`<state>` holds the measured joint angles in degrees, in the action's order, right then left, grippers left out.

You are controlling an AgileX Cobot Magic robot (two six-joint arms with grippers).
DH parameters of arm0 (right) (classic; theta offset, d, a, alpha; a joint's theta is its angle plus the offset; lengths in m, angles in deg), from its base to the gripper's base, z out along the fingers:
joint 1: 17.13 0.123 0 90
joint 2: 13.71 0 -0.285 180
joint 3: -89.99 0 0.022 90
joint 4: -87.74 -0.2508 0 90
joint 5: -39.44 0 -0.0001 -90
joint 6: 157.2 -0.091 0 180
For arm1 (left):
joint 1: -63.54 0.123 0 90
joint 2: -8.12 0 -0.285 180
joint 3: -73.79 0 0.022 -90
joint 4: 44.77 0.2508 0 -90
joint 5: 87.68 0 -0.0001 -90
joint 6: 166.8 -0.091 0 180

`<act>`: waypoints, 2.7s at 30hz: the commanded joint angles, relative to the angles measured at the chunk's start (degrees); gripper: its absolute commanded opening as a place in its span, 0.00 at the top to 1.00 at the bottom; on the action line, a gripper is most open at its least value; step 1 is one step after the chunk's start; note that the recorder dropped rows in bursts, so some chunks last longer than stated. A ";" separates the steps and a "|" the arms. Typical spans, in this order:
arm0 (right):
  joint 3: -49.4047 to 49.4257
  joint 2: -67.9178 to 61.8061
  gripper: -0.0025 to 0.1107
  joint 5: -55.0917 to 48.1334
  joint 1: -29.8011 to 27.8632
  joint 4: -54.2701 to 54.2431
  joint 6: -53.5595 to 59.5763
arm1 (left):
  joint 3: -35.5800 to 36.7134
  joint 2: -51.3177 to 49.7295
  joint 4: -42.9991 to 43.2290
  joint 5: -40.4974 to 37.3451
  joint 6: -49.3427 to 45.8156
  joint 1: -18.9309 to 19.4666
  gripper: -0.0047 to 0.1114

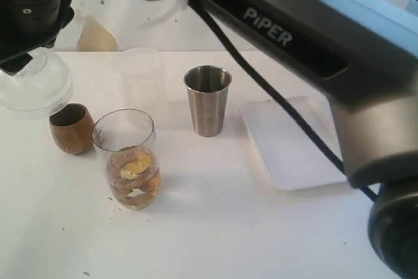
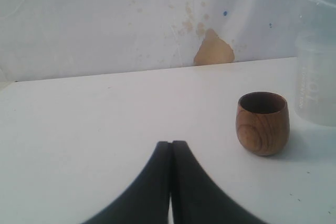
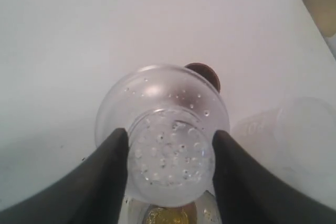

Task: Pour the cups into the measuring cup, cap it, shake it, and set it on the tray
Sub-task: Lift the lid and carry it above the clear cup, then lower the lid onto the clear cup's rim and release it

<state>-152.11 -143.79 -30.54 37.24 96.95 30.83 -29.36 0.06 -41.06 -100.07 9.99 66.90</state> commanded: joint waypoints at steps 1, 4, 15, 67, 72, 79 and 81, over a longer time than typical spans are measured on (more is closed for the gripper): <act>3.81 3.80 0.98 0.02 -0.32 0.97 -2.23 | 0.36 0.27 0.45 0.75 0.08 0.17 0.96; 7.93 6.78 0.98 0.02 -1.33 0.97 -3.58 | 0.36 0.27 0.45 0.75 0.08 0.17 0.96; 23.16 15.32 0.98 0.02 -3.73 0.81 -5.67 | 0.36 0.27 0.45 0.75 0.08 0.17 0.96; 26.88 10.76 0.98 3.78 -6.38 -1.60 -6.95 | 0.36 0.27 0.45 0.75 0.08 0.17 0.96; 26.88 10.76 0.98 3.89 -6.38 -1.45 -6.67 | 0.36 0.27 0.45 0.75 0.08 0.17 0.96; 26.88 10.76 0.98 4.11 -6.38 -1.45 -6.80 | 0.36 0.27 0.45 0.75 0.08 0.17 0.96; 26.88 10.76 0.98 4.11 -6.38 -1.45 -6.80 | 0.36 0.27 0.45 0.75 0.08 0.17 0.96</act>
<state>-125.36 -133.20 -26.63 31.40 95.46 24.26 -29.36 0.06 -41.06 -100.07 9.99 66.90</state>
